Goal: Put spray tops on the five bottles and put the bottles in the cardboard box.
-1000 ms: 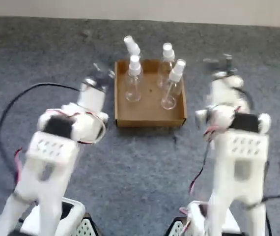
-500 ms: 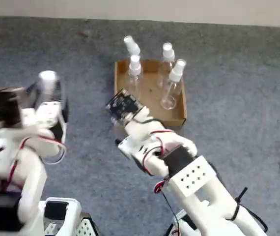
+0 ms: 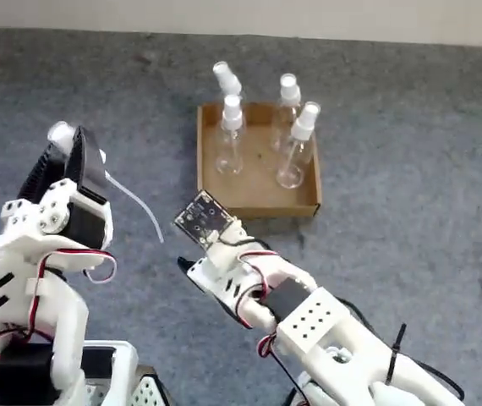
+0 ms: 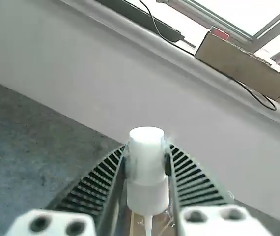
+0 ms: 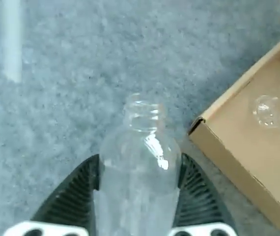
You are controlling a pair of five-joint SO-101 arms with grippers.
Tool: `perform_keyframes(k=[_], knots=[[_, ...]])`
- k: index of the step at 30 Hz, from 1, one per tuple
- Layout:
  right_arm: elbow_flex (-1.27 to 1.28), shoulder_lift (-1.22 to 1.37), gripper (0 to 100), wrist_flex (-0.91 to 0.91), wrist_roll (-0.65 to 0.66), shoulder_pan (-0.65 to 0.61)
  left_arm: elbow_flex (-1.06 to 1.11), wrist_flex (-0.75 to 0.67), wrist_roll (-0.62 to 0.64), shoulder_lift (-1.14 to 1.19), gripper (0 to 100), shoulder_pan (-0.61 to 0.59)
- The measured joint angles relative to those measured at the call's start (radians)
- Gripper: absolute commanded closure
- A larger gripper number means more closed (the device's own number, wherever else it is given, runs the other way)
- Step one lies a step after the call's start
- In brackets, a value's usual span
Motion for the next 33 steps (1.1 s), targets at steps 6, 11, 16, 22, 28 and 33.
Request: perform_keyframes(k=[6, 11, 16, 22, 28, 33], knots=[[0.029, -0.014, 99.5, -0.055, 0.000, -0.017, 0.146, -0.127, 0.011, -0.052, 100, 0.000], [0.098, -0.146, 99.5, -0.060, 0.000, -0.072, 0.256, -0.258, 0.011, -0.049, 100, 0.000], [0.164, -0.270, 99.5, -0.060, 0.000, -0.075, 0.275, -0.285, 0.011, -0.052, 100, 0.000], [0.166, -0.296, 99.5, -0.023, -0.002, -0.077, 0.293, -0.279, 0.011, -0.054, 100, 0.000], [0.167, -0.298, 99.5, -0.023, -0.002, -0.026, 0.293, -0.158, 0.011, -0.054, 100, 0.060], [0.167, -0.298, 99.5, -0.023, -0.002, -0.005, 0.293, -0.100, -0.023, -0.058, 100, 0.155]])
